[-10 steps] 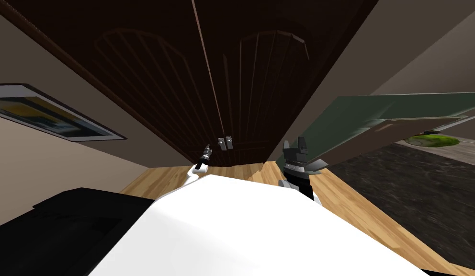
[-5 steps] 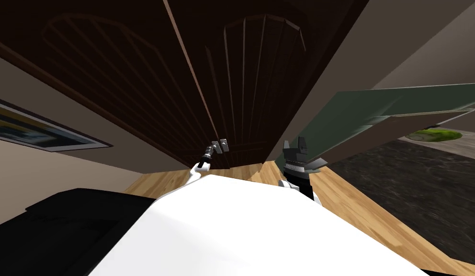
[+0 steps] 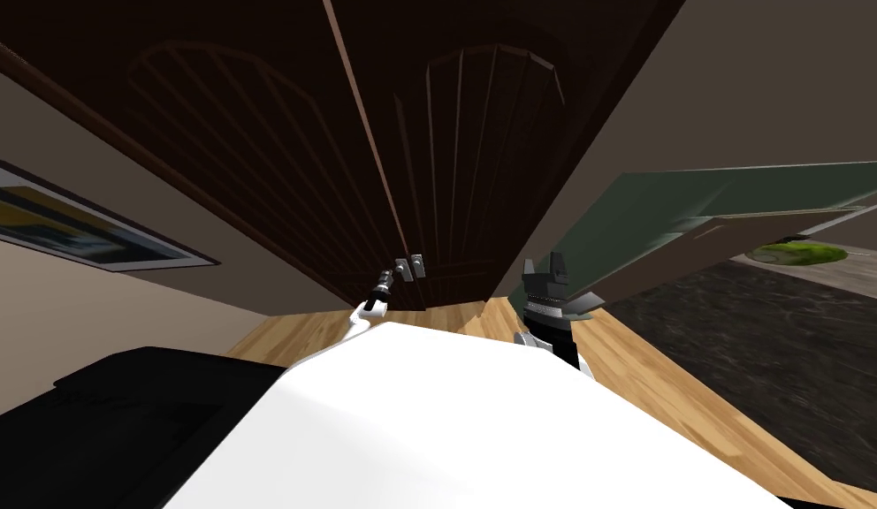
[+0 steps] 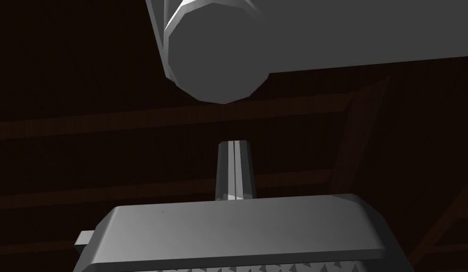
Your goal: Pull the door open
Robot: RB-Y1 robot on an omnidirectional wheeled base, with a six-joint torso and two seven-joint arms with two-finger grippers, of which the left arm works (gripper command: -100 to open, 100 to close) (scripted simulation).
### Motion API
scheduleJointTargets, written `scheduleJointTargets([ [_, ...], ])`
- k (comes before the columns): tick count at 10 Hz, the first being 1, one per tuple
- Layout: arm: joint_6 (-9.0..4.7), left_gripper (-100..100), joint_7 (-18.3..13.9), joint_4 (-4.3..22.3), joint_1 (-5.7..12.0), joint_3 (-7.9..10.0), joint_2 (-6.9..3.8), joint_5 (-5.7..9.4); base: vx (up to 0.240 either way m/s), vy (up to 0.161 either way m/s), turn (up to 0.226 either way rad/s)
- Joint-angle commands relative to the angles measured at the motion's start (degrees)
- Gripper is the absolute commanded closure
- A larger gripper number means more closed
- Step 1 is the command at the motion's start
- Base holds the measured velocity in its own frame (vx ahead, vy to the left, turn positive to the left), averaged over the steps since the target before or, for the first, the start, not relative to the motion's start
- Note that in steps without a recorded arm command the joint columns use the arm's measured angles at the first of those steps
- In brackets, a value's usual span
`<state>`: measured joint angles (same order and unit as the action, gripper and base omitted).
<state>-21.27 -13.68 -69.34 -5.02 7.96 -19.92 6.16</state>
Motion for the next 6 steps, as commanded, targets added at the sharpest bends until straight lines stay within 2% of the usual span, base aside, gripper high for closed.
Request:
scheduleJointTargets([
  [1, -0.20, -100, -0.4, 0.4, -0.46, 0.13, -0.61, 0.13, -0.192, 0.053, 0.092],
  [3, -0.16, -100, -0.8, -0.4, -0.90, -0.52, -0.77, 0.11, -0.211, 0.002, -0.011],
  [5, -0.16, -100, -1.3, -1.7, -1.12, -1.79, -0.72, -0.01, -0.199, -0.075, -0.059],
  [6, -0.17, -100, -1.5, -2.4, -1.14, -2.45, -0.64, -0.08, -0.188, -0.139, -0.068],
])
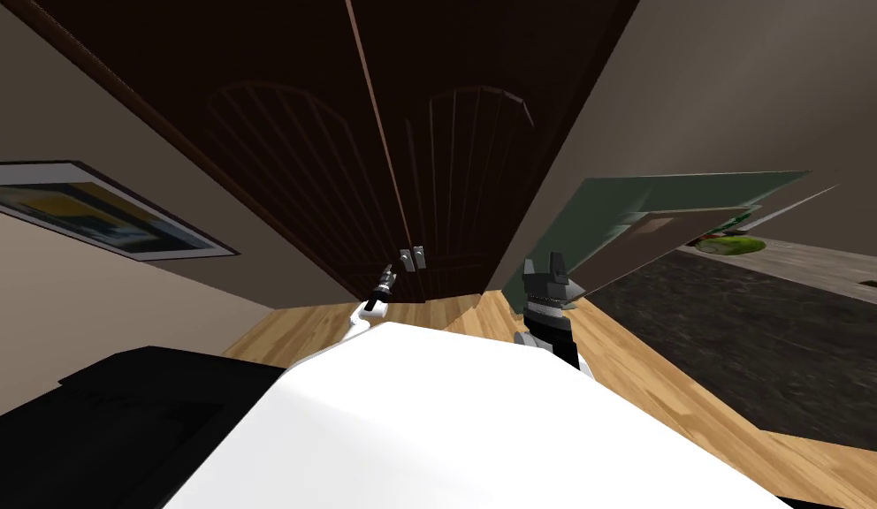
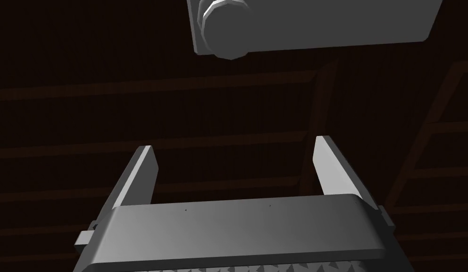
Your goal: Pull the door open
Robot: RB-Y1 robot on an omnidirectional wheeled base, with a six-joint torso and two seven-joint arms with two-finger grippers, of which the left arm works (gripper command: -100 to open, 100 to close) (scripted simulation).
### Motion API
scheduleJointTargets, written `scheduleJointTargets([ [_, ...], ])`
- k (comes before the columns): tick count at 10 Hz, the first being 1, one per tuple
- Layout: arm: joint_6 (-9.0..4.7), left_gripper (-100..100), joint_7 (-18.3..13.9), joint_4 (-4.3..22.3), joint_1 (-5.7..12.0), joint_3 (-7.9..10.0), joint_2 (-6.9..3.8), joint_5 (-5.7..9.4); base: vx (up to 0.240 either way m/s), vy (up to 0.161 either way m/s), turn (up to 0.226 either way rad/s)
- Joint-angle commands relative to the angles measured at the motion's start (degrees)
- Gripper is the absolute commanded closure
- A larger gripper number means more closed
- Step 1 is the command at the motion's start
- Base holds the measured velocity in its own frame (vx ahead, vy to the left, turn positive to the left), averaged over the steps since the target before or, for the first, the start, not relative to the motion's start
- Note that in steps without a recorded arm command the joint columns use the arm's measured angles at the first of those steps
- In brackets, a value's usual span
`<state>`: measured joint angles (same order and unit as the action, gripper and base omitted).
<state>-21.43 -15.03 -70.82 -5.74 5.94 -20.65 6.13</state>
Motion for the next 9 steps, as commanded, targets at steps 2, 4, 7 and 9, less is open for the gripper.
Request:
scheduleJointTargets([
  [2, 0.05, -100, 0.3, 1.2, -0.72, 1.56, -0.53, 0.22, -0.047, 0.004, 0.103],
  [4, 0.13, -100, 0.7, 2.4, -1.03, 3.09, -0.84, 0.40, 0.092, 0.167, 0.121],
  [7, 0.02, -100, 1.0, 2.7, -0.17, 3.11, -0.37, 0.33, 0.167, 0.028, -0.036],
  [9, -0.16, -100, 1.1, 2.4, 1.00, 2.23, 0.36, 0.15, 0.215, -0.062, -0.120],
])
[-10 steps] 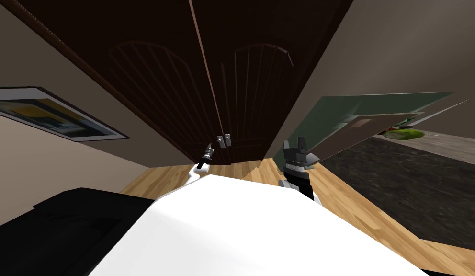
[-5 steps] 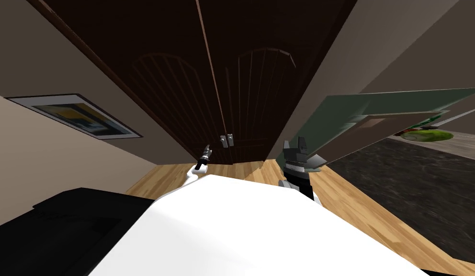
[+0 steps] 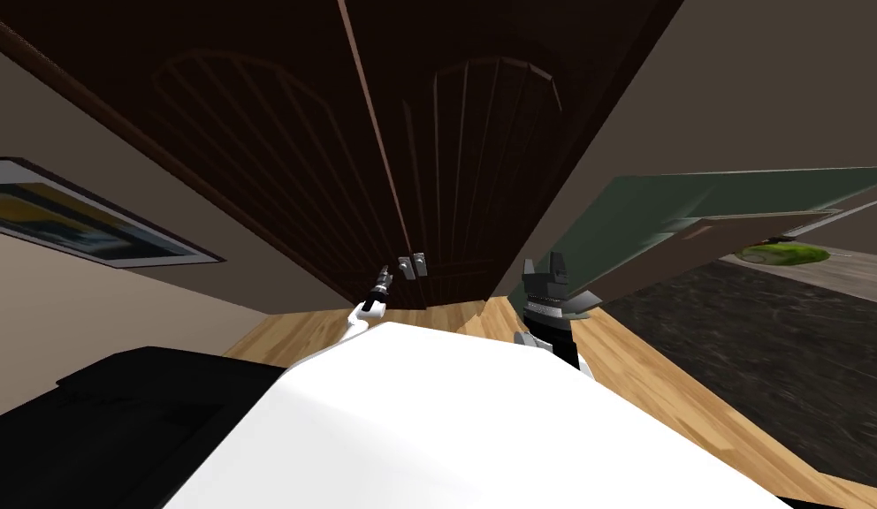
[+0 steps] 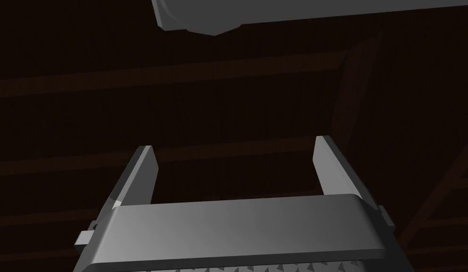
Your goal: Pull the door open
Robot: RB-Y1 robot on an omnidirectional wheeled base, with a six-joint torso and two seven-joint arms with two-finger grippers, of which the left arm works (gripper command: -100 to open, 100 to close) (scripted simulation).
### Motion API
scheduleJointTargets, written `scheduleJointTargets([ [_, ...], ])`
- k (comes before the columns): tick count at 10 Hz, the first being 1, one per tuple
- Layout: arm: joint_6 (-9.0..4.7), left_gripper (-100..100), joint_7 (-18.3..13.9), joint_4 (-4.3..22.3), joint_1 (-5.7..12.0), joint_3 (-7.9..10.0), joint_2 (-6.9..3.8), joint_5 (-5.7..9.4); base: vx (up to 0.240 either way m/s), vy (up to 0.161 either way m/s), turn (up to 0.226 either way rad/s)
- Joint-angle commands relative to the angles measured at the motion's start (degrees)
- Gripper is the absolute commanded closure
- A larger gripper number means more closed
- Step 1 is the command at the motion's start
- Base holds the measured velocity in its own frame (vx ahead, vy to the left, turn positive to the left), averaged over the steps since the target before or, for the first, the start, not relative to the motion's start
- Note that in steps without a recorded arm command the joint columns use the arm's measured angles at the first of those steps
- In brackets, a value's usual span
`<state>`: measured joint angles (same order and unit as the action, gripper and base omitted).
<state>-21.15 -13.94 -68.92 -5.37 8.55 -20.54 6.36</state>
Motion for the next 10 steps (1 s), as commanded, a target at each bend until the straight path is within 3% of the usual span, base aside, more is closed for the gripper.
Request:
scheduleJointTargets([
  [1, -0.53, -100, 0.0, 0.2, 1.22, -0.89, 0.61, -0.18, 0.213, -0.096, -0.167],
  [3, -0.81, -100, 0.0, 0.7, 1.52, -0.98, 0.61, -0.19, 0.123, -0.084, -0.059],
  [4, -0.81, 100, 0.0, 0.7, 1.52, -0.98, 0.61, -0.19, -0.004, 0.007, 0.016],
  [9, -0.81, 100, 0.0, 0.7, 1.52, -0.98, 0.61, -0.19, -0.015, 0.008, -0.008],
  [10, -0.69, 100, -0.2, 1.0, 0.42, -0.54, -0.07, -0.08, -0.128, 0.072, 0.114],
])
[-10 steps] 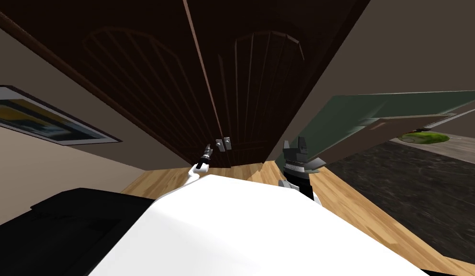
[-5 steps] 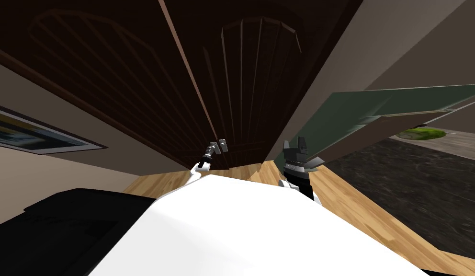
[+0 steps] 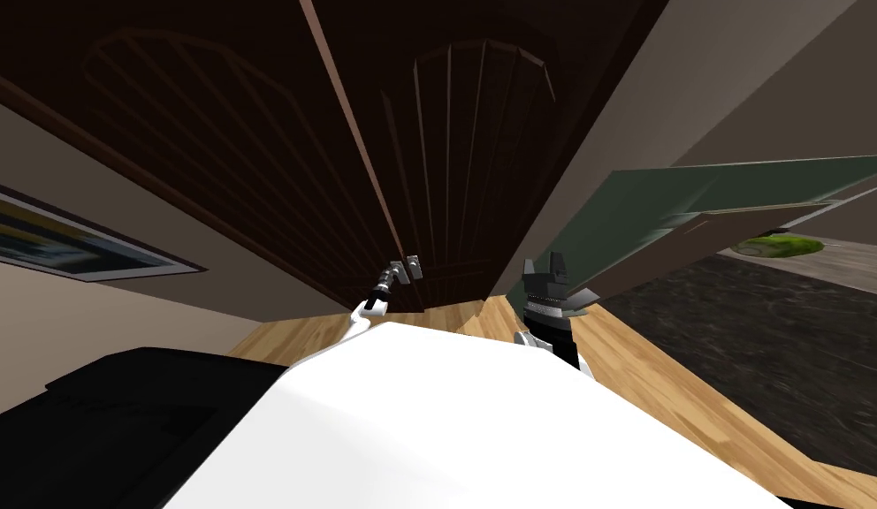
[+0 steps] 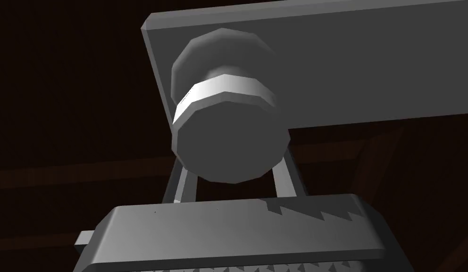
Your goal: Pull the door open
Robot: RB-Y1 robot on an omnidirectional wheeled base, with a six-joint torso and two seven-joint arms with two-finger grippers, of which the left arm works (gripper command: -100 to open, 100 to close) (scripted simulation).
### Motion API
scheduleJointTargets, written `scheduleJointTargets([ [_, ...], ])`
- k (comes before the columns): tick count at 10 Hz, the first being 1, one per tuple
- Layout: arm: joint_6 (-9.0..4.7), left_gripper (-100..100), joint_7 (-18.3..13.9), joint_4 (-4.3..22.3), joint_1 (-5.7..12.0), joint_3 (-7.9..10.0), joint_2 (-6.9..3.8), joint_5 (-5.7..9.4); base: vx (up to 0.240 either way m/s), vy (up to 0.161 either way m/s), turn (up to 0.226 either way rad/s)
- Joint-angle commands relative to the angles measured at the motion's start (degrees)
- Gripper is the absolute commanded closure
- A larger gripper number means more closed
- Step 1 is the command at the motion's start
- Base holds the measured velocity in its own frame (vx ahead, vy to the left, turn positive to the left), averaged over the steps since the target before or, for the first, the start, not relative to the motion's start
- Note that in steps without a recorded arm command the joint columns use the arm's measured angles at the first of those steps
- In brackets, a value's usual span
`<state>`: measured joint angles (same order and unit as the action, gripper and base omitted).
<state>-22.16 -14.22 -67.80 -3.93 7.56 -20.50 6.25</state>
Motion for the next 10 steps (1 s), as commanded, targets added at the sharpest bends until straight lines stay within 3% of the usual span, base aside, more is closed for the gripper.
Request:
scheduleJointTargets([
  [1, 0.33, 100, 0.0, -0.2, -1.26, 0.49, -0.29, 0.04, -0.198, 0.136, 0.119],
  [2, 0.34, 100, -0.2, -0.2, -1.71, 0.47, -0.63, 0.07, -0.208, 0.121, 0.031],
  [3, 0.20, -100, -0.5, -0.7, -1.36, -0.23, -0.47, 0.00, -0.208, 0.011, -0.037],
  [8, 0.32, -100, -1.7, -3.6, -2.06, -2.55, -0.65, -0.15, -0.163, -0.114, -0.037],
  [10, 0.62, -100, -1.2, -2.4, -2.59, -0.93, -1.06, 0.03, -0.037, 0.010, 0.067],
])
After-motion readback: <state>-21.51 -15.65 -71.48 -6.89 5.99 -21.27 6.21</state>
